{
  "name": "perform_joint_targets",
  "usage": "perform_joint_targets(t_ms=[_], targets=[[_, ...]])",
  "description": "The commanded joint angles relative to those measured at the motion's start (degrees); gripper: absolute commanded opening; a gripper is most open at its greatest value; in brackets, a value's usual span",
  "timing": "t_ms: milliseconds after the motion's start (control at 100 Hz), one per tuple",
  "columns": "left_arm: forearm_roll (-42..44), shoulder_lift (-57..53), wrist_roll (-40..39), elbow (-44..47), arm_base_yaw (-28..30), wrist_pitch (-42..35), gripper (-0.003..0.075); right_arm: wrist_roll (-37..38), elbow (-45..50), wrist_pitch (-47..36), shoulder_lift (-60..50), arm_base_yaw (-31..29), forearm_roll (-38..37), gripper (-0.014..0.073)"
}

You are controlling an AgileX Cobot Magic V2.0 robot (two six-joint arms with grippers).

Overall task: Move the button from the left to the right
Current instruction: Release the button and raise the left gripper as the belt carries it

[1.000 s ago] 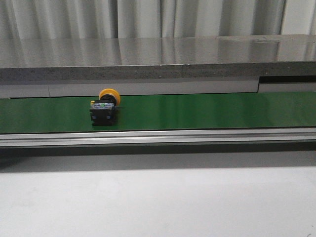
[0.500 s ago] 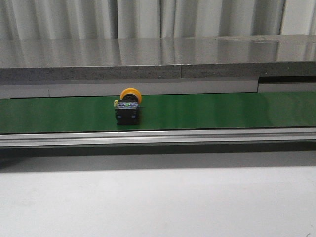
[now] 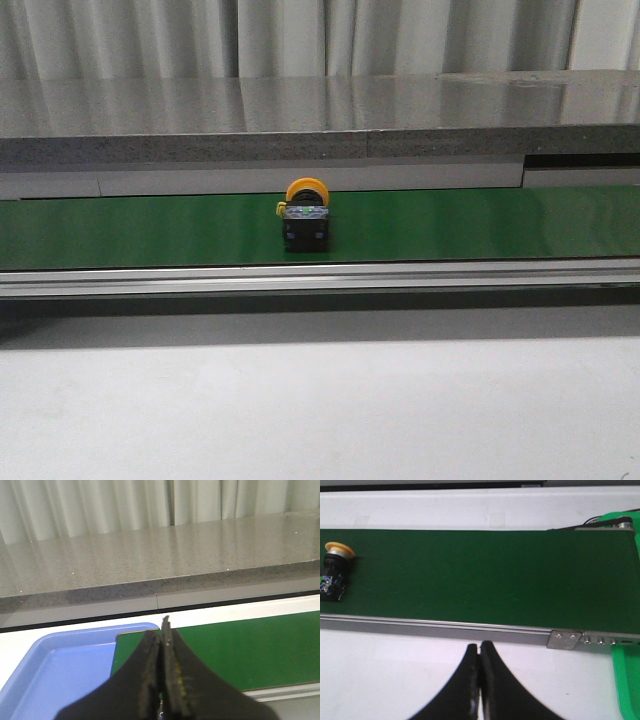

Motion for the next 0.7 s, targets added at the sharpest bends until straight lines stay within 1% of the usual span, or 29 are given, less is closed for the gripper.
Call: perform_joint_targets(t_ms=[0,50,120,170,190,310,360,400,470,590,690], targets=[[-0.51,0.48,-0.24,-1.57,-0.41,-4.94,-0.0021,-0.07,-2.13,-3.65,1.19,-0.06,0.61,-0.0063],[-0.51,0.48,-0.24,-1.57,-0.41,-4.94,-0.0021,-0.07,-2.13,-3.71,1.64,-0.06,0.91,-0.0044],[-0.51,0.48,-0.24,-1.57,-0.41,-4.94,-0.0021,-0.07,-2.13,-3.71,2.0,-0.06,1.55,0.0039],[-0.51,0.48,-0.24,-1.57,-0.41,-4.94,-0.002,-0.07,-2.13,-3.71,2.08,-0.06,2.28,0.0145],[-0.51,0.48,-0.24,-1.57,-0.41,-4.94,-0.002,-0.07,-2.13,-3.71,2.08,-0.06,2.54,0.0174],[-0.51,0.48,-0.24,-1.57,-0.41,-4.94,-0.0021,-0.07,-2.13,-3.94,2.08,-0.06,2.98,0.0468],[-0.51,0.48,-0.24,-1.57,-0.41,-4.94,-0.0021,-0.07,-2.13,-4.08,2.08,-0.06,3.71,0.0561],[-0.51,0.48,-0.24,-1.57,-0.41,-4.94,-0.0021,-0.07,-2.13,-4.08,2.08,-0.06,4.0,0.0619],[-0.51,0.48,-0.24,-1.57,-0.41,-4.94,-0.0021,-0.07,-2.13,-4.19,2.27,-0.06,4.09,0.0661],[-0.51,0.48,-0.24,-1.57,-0.41,-4.94,-0.0021,-0.12,-2.29,-4.74,3.9,-0.06,4.09,0.0653],[-0.51,0.48,-0.24,-1.57,-0.41,-4.94,-0.0021,-1.19,-3.48,-4.73,7.37,-0.06,4.09,0.0653]])
